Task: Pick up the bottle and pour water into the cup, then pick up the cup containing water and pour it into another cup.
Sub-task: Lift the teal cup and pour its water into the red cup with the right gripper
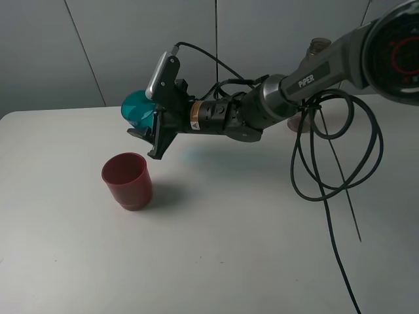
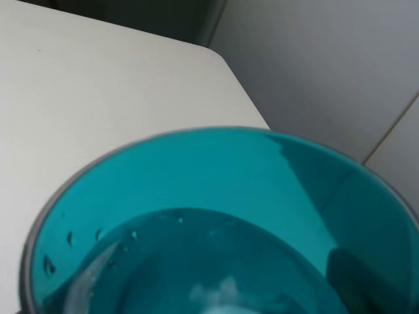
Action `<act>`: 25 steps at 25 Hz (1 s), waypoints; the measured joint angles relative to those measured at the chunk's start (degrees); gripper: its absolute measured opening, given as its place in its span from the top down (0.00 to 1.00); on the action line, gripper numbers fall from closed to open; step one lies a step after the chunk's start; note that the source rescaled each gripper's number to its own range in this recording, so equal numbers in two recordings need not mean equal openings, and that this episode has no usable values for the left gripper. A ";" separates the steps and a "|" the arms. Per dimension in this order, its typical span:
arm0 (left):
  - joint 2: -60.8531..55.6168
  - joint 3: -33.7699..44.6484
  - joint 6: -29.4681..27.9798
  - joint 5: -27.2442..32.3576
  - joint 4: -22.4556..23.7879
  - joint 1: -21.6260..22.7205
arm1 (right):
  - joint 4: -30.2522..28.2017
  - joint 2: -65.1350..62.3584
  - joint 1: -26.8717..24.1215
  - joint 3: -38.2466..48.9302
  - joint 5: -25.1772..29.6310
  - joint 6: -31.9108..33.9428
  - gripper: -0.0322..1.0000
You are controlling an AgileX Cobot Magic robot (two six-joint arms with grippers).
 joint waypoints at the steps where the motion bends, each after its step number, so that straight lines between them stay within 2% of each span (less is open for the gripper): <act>1: 0.00 0.00 0.00 0.00 0.00 0.00 | 0.00 0.00 0.30 0.00 0.00 -1.20 0.93; 25: 0.00 0.00 0.00 0.00 0.00 0.00 | -0.13 0.00 2.98 0.00 -1.25 -23.42 0.93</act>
